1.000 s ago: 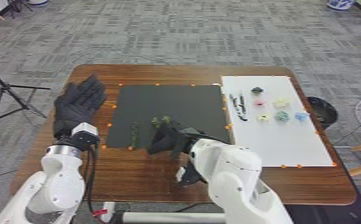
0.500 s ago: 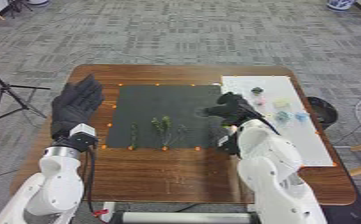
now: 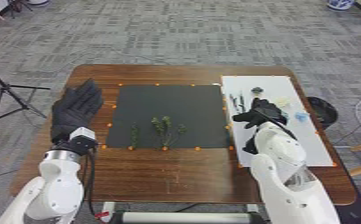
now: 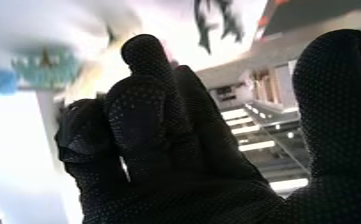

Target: Arrange flowers

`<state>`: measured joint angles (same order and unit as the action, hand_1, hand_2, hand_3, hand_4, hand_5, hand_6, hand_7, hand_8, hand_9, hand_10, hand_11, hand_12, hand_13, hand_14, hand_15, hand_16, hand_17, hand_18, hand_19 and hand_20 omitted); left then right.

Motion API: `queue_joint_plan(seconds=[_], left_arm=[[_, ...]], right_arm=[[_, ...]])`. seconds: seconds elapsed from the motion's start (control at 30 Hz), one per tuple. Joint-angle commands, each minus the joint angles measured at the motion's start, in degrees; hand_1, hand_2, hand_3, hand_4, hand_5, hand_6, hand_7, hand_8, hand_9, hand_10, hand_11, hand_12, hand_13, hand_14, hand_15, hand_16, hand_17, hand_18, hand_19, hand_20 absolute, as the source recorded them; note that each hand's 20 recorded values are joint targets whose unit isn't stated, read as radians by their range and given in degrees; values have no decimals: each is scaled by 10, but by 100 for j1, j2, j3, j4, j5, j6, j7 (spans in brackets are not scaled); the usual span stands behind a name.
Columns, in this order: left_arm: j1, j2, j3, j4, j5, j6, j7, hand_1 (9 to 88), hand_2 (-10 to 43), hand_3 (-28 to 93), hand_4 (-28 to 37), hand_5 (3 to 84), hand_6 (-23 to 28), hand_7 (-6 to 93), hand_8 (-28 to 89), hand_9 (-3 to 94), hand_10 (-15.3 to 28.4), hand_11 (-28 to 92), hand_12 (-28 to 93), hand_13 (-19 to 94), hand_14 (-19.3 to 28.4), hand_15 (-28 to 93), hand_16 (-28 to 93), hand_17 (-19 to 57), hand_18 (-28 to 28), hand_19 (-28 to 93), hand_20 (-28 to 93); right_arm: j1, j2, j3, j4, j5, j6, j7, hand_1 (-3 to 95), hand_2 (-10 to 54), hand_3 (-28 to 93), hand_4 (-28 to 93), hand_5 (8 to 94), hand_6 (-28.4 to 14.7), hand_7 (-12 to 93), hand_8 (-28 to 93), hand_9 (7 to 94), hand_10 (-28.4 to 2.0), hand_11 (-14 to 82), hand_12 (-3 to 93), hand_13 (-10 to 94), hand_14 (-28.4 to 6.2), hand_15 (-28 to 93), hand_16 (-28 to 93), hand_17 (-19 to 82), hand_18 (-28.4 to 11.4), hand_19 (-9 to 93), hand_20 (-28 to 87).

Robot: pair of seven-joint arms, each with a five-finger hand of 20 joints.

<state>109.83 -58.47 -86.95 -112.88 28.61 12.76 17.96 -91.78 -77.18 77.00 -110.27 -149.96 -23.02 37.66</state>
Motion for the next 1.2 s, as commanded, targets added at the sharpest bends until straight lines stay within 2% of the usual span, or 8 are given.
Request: queue_joint_plan(seconds=[0.03,0.27,0.37,0.5,0.87,1.0,1.07,1.2], left_arm=[[37,-31,6,-49,32,6,-32,255,139,719,-283,459,79,123,-97,360,133,182,79,268,135,198,-39,-56,137,344,80],[39,-26,-27,-63,48,3,-28,255,139,719,-283,459,79,124,-97,358,133,182,79,268,134,198,-39,-56,137,344,79],[41,-24,-40,-56,1,31,-15,255,140,719,-283,459,79,124,-98,357,132,182,79,268,134,198,-39,-55,137,344,79],[19,-23,-14,-54,17,5,-27,255,139,719,-283,459,79,125,-97,356,132,183,79,267,135,200,-38,-56,137,345,79],[81,12,-41,-93,27,-6,-28,255,139,719,-283,459,79,125,-97,357,133,184,80,266,138,203,-37,-56,137,345,78],[65,11,-20,-83,11,-39,-48,255,139,719,-283,460,79,125,-98,357,134,185,79,266,139,205,-36,-56,137,345,79],[41,-6,1,-80,31,1,-43,254,139,719,-283,459,79,125,-98,357,134,185,80,266,141,207,-35,-57,137,345,79],[23,-2,15,-88,64,-48,-46,253,139,719,-283,456,80,124,-97,349,133,184,80,263,143,210,-35,-57,138,345,79]], right_arm=[[587,-15,-235,576,-163,137,-135,331,-82,592,-259,523,-140,47,-68,631,-210,354,270,641,-157,741,347,417,-249,932,358],[960,-19,-345,929,-342,-6,-122,328,-84,582,-260,528,-140,46,-70,635,-211,356,273,646,-157,740,356,424,-249,932,371],[1145,-51,-425,1185,-428,-136,-104,330,-85,584,-258,531,-140,45,-70,636,-211,358,275,649,-156,741,357,427,-248,932,375],[1288,-39,-535,1497,-913,-286,-361,339,-91,587,-257,556,-138,49,-70,650,-206,360,277,654,-154,742,358,430,-250,932,385],[1414,45,-738,1680,-1317,-667,-575,375,-95,528,-266,627,-116,73,-78,690,-192,368,294,680,-142,733,381,452,-244,932,416],[1395,140,-892,1819,-1540,-714,-772,401,-95,524,-268,668,-96,102,-77,703,-183,394,307,687,-136,731,385,454,-241,932,420],[1428,204,-980,1928,-1805,-904,-994,391,-95,562,-265,688,-76,136,-79,711,-176,406,311,689,-133,730,385,453,-242,932,422],[1413,250,-983,2035,-1662,-1031,-850,392,-95,596,-264,705,-59,166,-82,729,-170,411,311,692,-133,729,388,451,-243,932,424]])
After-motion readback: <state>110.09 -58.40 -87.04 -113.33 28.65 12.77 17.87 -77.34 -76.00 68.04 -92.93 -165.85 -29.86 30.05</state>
